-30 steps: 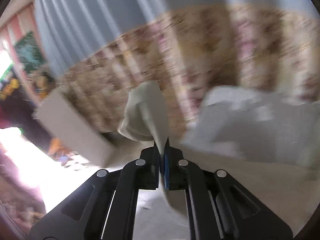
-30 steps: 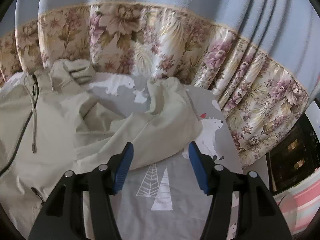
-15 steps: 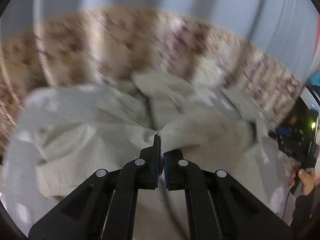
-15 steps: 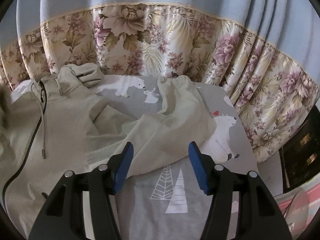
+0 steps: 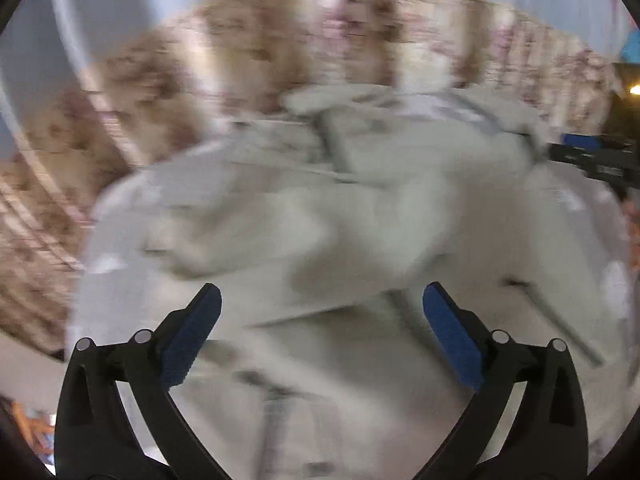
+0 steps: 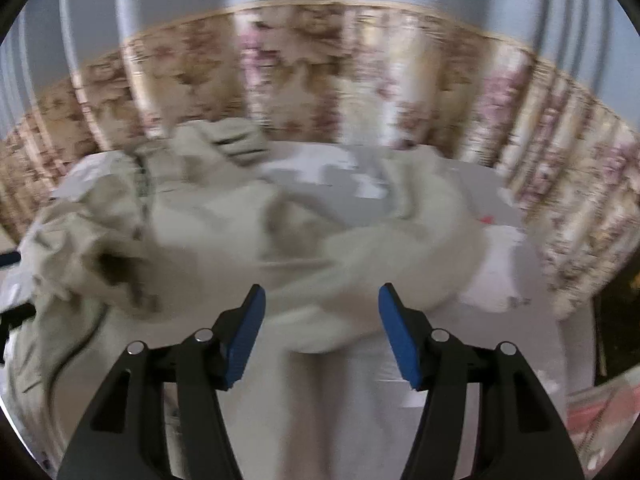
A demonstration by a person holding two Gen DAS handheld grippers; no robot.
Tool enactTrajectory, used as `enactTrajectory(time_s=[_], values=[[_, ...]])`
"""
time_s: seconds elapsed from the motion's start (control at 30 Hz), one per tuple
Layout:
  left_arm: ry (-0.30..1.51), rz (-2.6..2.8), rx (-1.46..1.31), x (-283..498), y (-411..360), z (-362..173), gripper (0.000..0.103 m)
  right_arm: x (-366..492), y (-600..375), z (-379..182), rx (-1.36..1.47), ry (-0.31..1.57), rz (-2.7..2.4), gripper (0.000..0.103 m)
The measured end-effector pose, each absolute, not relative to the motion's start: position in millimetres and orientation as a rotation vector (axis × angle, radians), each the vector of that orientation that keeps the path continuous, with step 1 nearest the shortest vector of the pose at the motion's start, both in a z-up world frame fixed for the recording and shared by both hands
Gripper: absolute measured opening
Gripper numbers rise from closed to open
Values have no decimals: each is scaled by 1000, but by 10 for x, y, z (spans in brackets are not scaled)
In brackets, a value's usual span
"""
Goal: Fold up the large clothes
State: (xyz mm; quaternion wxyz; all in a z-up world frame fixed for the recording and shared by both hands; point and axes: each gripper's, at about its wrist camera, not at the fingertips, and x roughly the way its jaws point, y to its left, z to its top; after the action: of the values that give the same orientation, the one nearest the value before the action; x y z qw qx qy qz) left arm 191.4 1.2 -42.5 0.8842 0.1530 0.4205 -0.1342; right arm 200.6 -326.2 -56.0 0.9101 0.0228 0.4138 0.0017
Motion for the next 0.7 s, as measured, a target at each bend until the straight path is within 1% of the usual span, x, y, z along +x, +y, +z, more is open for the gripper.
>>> enactTrajectory(time_s=[0.17,0.33,0.37,0.4,0.43,0.47,0.5,0.53,0.57,0.6,0.63,0.7], values=[[901,-62,289,2467,700,-466,100,2181,-2722,-572,119,881,196,60],[950,-50,279,2734,879,-660,100,2297,-2206,-561,136,898,336,59],[947,-51,281,2735,868,-691,100,2343,-2095,-596,140,919,365,57],[947,-53,276,2726,881,-701,100,2392,-2001,-652,146,947,392,53],[950,-59,268,2735,890,-706,100,2428,-1941,-699,149,966,410,42],[959,-67,251,2739,906,-723,100,2495,-1865,-783,148,992,429,26],[962,-69,241,2727,915,-715,100,2550,-1818,-831,141,1005,439,15],[965,-70,219,2726,955,-680,100,2595,-1769,-835,105,1001,425,11],[965,-71,200,2743,962,-666,100,2605,-1743,-787,64,972,399,10],[962,-73,183,2745,1000,-628,100,2602,-1748,-683,16,917,360,10],[954,-74,170,2734,1031,-582,100,2544,-1798,-459,-43,814,296,10],[929,-68,162,2689,1080,-465,100,2371,-1983,-108,-91,679,224,10]])
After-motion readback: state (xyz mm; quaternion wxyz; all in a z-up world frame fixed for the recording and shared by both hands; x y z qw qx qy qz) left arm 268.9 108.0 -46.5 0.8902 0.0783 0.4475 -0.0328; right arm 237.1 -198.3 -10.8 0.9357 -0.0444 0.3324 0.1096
